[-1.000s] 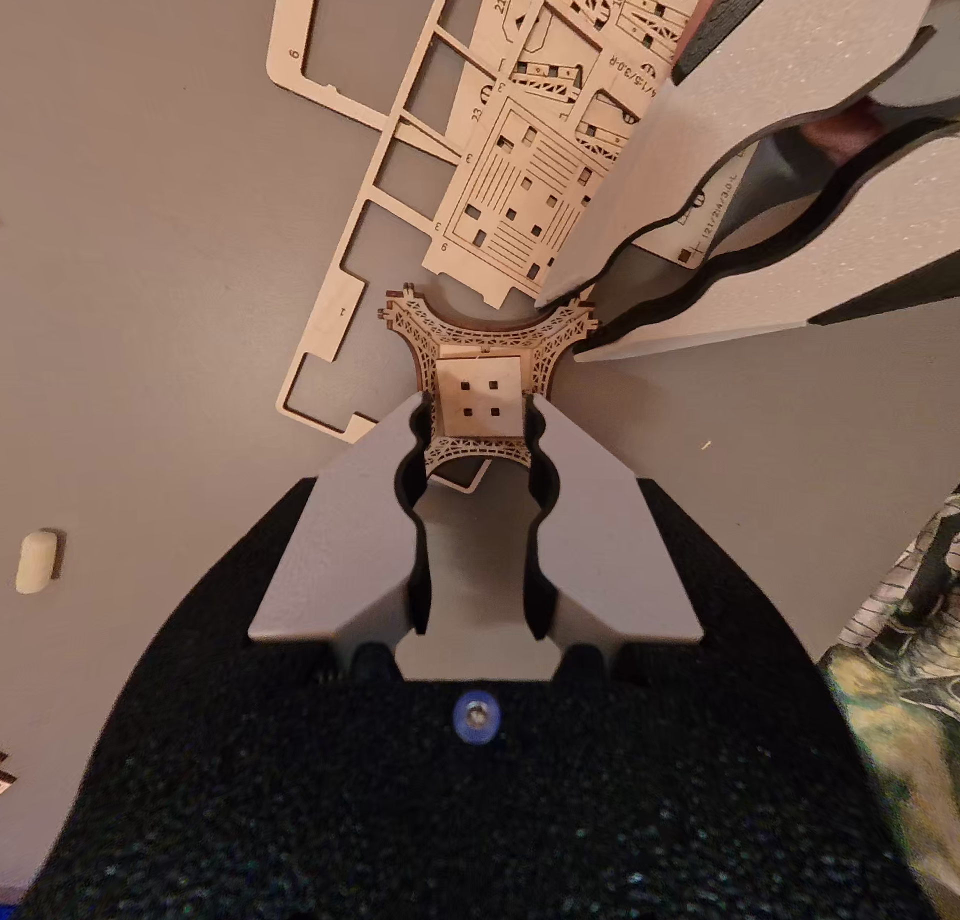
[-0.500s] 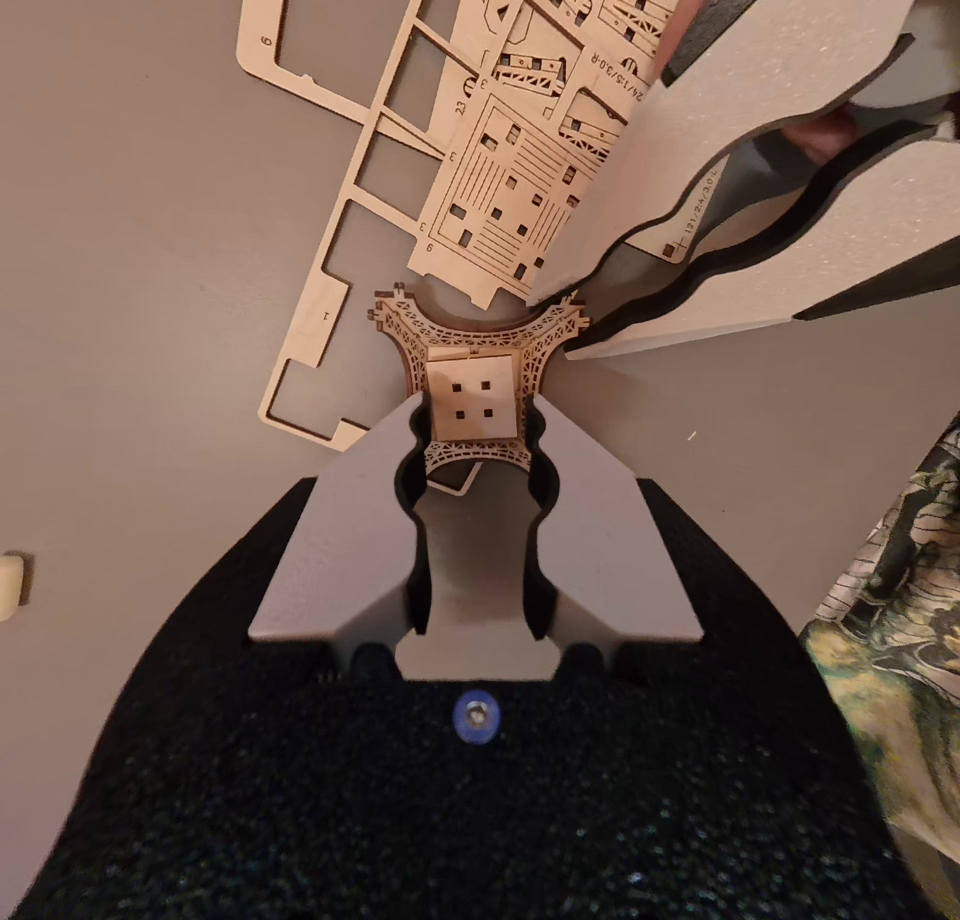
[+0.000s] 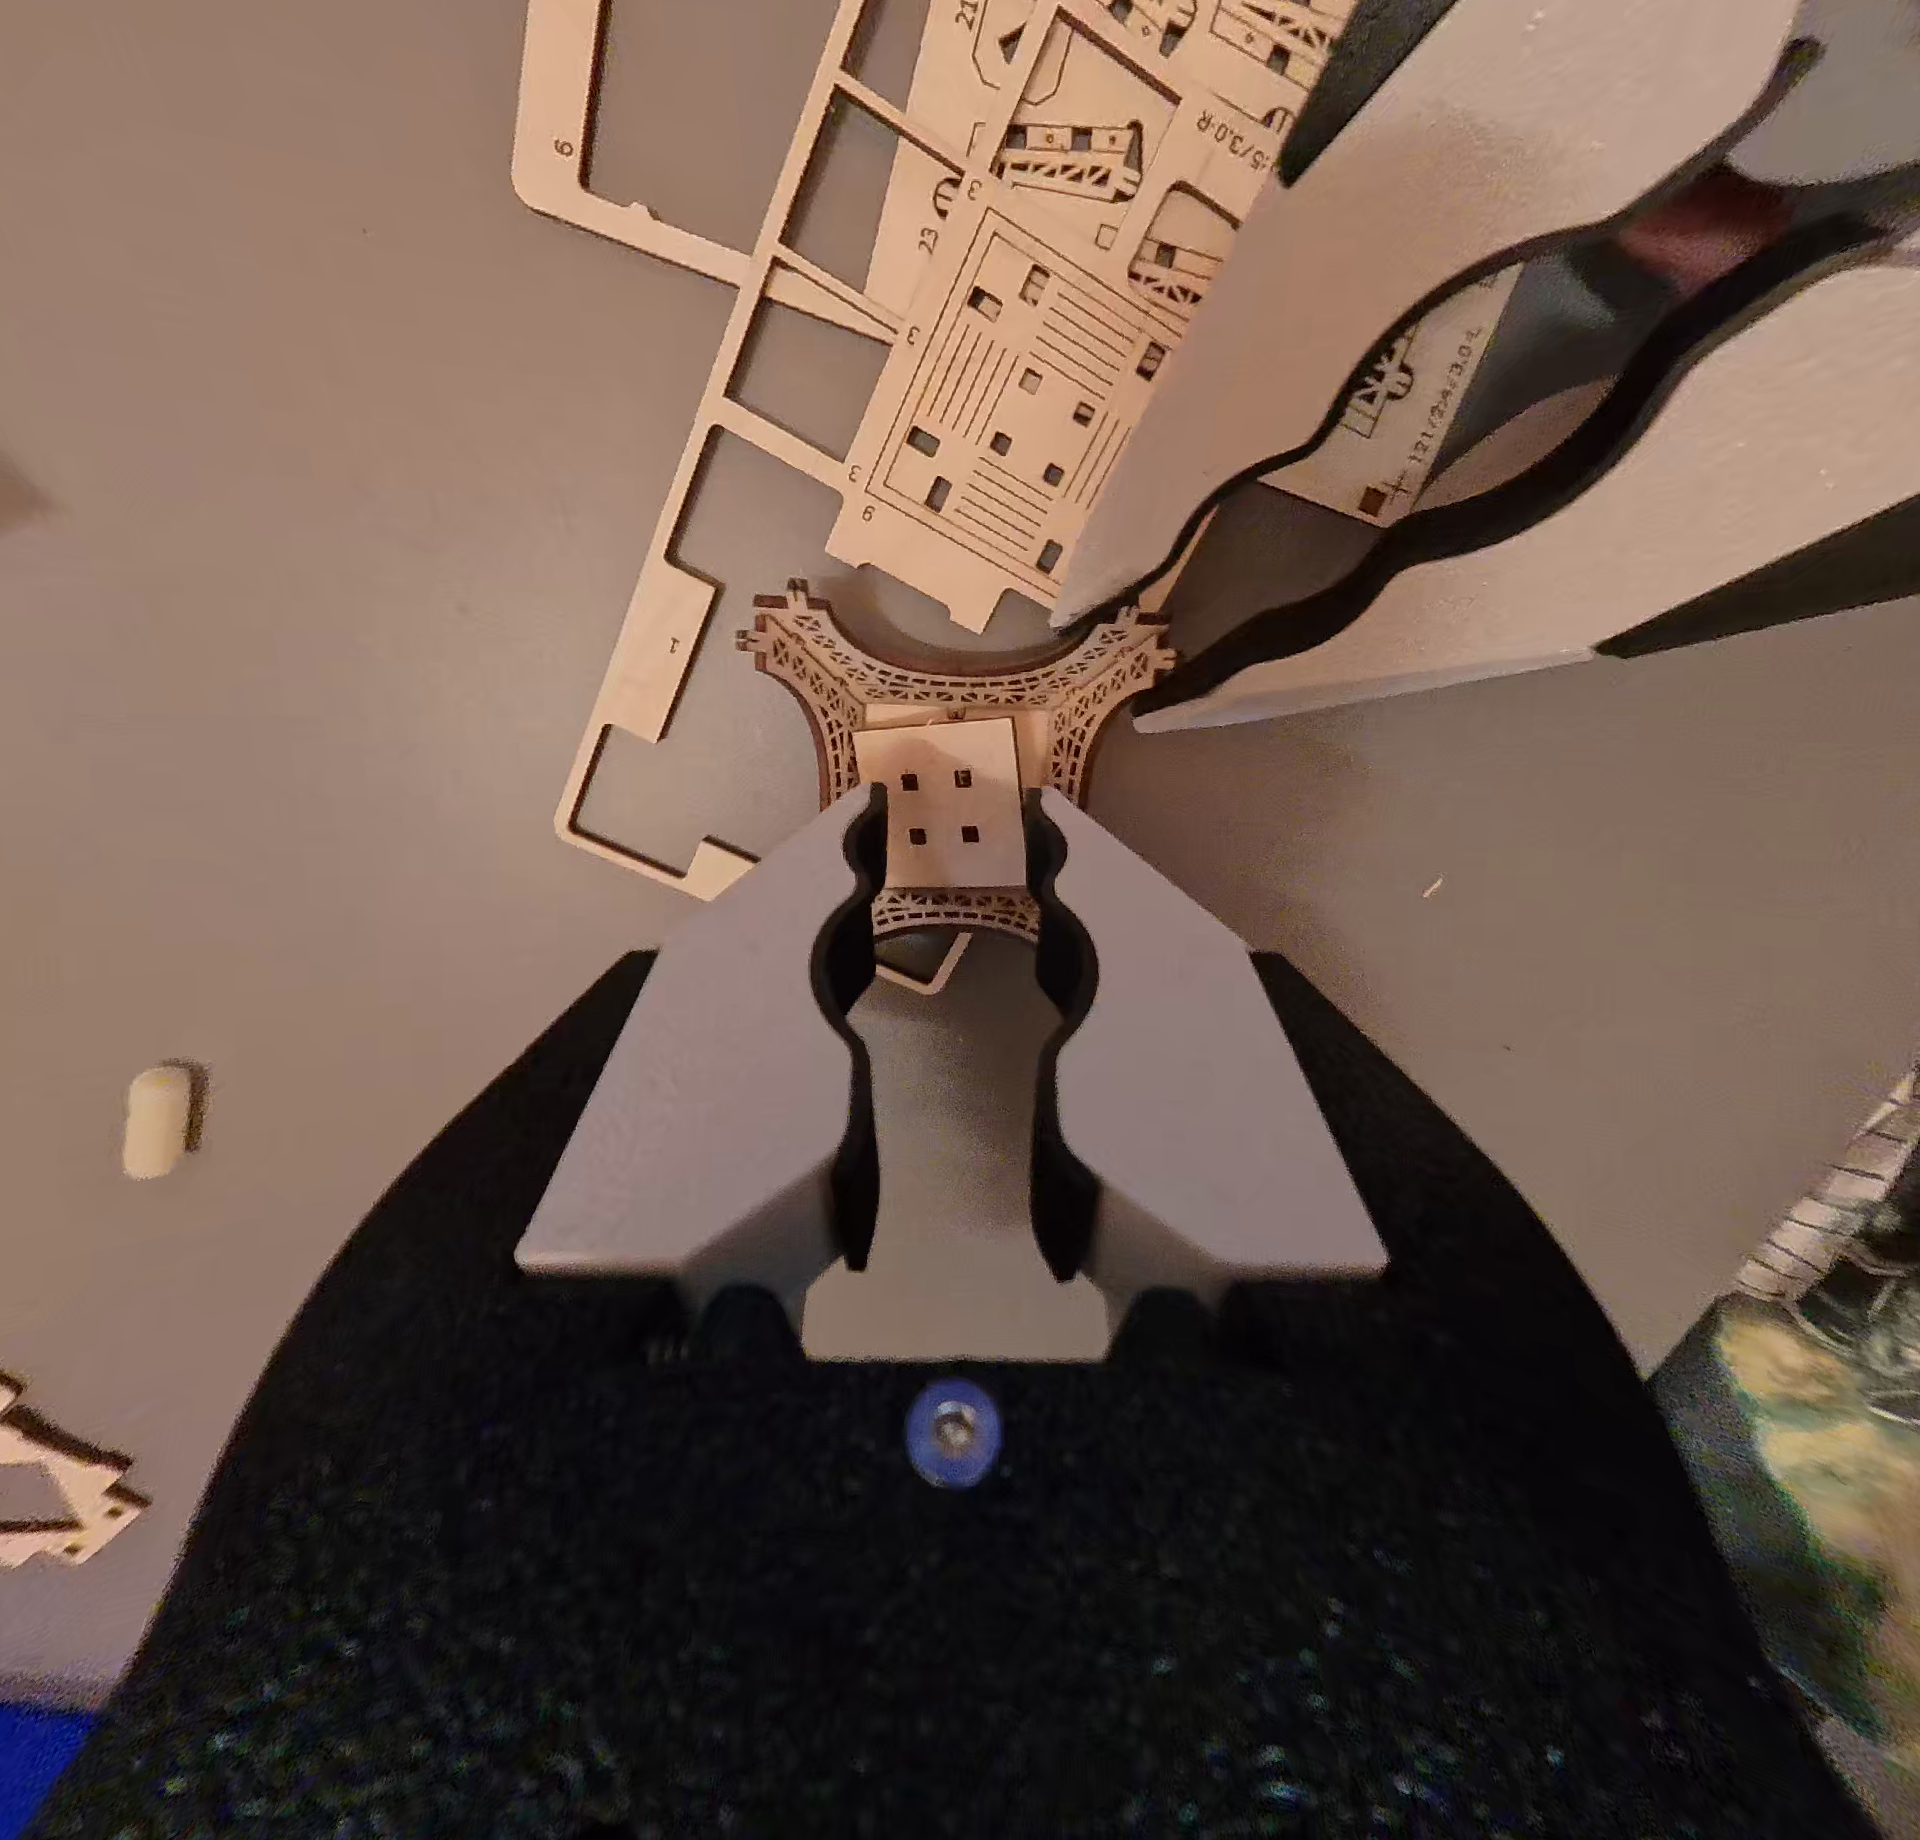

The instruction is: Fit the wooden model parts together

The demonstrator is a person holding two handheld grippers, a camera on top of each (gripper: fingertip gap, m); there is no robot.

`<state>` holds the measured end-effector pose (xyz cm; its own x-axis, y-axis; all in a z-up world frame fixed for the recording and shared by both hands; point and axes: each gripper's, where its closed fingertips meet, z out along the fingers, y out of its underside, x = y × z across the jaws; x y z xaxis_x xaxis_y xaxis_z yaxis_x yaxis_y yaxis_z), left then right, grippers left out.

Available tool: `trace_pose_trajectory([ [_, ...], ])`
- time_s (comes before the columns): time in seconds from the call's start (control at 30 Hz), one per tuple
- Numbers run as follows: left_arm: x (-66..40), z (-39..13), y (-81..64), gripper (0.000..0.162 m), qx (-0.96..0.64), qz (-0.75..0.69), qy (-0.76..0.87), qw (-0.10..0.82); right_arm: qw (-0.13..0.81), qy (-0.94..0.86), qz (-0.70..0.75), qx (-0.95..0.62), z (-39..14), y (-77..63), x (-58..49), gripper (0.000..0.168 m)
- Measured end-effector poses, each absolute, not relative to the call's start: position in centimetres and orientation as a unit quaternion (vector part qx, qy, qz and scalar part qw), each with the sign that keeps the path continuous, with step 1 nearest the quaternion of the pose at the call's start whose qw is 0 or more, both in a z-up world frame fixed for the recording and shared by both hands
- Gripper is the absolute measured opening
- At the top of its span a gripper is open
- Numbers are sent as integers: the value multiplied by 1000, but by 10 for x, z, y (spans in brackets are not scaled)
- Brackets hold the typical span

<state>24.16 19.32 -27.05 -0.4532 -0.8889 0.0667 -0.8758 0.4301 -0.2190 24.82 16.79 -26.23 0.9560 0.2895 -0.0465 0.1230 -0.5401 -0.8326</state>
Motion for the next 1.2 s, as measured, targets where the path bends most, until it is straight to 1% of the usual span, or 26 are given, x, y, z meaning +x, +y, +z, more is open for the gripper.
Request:
trace_pose_trajectory([
  [0.13,236,-267,189,28,-508,-104,854,34,464,-119,89,-873,-263,168,248,15],
  [0.27,240,-262,193,28,-527,-131,839,28,464,-119,89,-873,-263,168,248,15],
  [0.37,241,-265,195,28,-535,-134,834,18,464,-120,89,-873,-263,168,248,14],
  [0.43,239,-269,196,32,-533,-125,837,16,464,-120,90,-873,-263,168,248,14],
  [0.53,239,-272,193,34,-531,-125,838,9,463,-120,90,-873,-263,168,248,14],
  [0.63,239,-273,193,34,-528,-123,840,7,463,-120,89,-874,-263,168,248,15],
  [0.7,240,-273,194,30,-526,-122,842,10,463,-120,90,-874,-263,168,248,14],
  [0.87,241,-273,194,30,-522,-118,845,12,462,-119,91,-874,-263,168,248,15],
  [1.03,245,-269,197,29,-506,-106,855,45,461,-119,91,-875,-263,168,247,15],
  [1.2,242,-273,195,30,-494,-97,863,39,461,-119,91,-875,-264,168,248,14],
])
